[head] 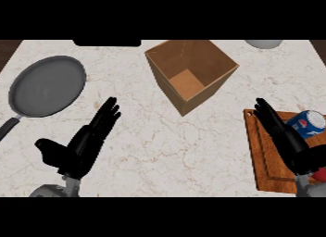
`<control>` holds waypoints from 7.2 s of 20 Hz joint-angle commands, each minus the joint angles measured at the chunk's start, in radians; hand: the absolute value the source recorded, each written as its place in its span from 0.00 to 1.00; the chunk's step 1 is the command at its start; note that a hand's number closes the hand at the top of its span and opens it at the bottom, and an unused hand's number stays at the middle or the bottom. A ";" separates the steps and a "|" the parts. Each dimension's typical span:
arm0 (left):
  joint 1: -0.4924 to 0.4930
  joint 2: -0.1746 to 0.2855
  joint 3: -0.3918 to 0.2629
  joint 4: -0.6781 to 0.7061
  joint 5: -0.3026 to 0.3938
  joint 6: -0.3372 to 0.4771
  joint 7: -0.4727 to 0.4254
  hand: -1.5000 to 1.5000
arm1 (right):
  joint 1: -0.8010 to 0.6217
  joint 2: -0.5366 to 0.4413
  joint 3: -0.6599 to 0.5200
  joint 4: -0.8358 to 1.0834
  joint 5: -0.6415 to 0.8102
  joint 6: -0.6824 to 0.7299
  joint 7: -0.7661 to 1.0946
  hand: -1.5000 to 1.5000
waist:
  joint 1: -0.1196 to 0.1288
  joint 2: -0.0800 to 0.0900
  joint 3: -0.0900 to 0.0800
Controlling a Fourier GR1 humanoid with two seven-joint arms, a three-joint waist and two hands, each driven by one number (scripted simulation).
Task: Pick the can from the cutting board and place it in the cardboard box
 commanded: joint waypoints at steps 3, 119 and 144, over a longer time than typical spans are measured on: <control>0.012 0.097 0.063 0.044 -0.148 0.081 -0.035 0.50 | -0.178 -0.040 -0.150 -0.043 -0.116 0.071 -0.019 0.00 | 0.008 0.027 0.010; 0.119 -0.059 0.398 0.091 -0.531 -0.055 -0.055 0.50 | -0.253 -0.017 -0.437 -0.102 1.064 0.223 0.175 1.00 | -0.019 0.023 0.008; 0.071 -0.094 0.378 0.105 -0.559 -0.068 -0.063 0.50 | -0.851 0.283 -0.250 0.142 1.011 0.206 0.479 1.00 | 0.010 0.033 0.008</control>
